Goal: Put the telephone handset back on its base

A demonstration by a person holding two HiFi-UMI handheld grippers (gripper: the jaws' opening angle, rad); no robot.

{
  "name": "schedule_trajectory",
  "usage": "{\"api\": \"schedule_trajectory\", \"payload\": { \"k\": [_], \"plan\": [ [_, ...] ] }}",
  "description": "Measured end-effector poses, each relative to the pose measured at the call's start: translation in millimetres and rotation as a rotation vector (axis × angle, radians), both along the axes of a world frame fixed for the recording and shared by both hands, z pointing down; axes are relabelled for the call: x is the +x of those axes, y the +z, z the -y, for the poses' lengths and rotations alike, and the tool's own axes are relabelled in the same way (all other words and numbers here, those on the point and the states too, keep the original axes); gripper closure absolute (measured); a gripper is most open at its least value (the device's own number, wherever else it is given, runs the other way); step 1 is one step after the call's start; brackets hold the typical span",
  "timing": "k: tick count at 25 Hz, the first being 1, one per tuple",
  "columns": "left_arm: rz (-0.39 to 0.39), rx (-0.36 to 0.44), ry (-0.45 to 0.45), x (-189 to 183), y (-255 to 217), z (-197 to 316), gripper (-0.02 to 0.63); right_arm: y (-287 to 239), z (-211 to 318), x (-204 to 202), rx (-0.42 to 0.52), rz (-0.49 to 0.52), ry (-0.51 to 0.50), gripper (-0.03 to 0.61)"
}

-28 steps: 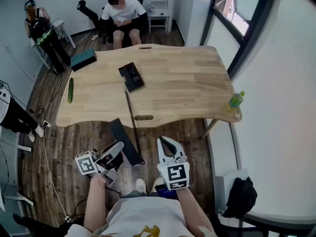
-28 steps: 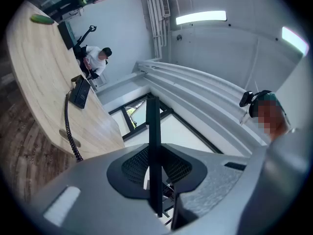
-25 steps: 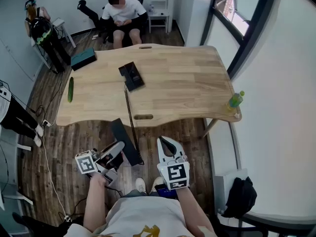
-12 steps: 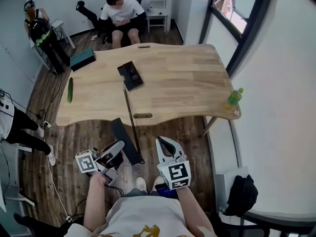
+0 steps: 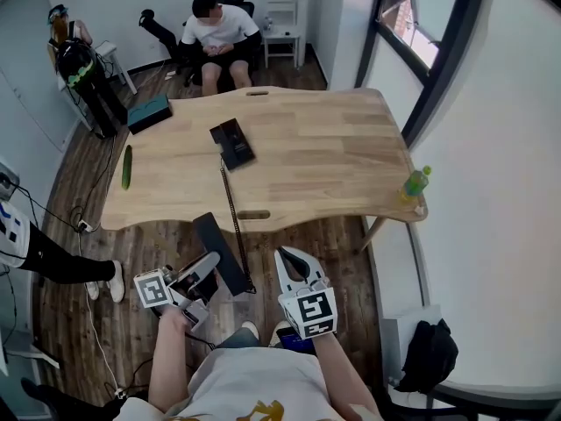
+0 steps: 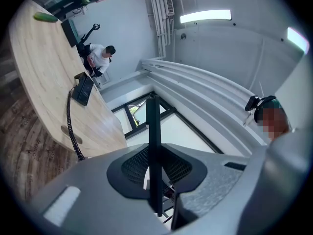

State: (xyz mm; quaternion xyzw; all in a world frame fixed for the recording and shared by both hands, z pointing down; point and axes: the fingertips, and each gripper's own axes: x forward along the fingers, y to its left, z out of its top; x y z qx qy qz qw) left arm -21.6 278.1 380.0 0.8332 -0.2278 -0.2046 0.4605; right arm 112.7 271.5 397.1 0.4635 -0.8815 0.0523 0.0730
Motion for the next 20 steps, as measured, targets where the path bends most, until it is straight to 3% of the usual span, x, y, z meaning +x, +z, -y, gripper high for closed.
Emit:
{"api": "schedule_trajectory", "payload": {
  "k": [12, 20],
  "plan": [
    [-0.028, -0.041, -0.013, 5, 14, 47, 0.540, 9, 37, 9, 0.000, -0.037, 0.000, 0.575],
    [-0.045, -0.074, -0.006, 3, 30, 119, 0.540, 17, 101, 18, -0.018, -0.048, 0.020, 0.575]
  ]
}}
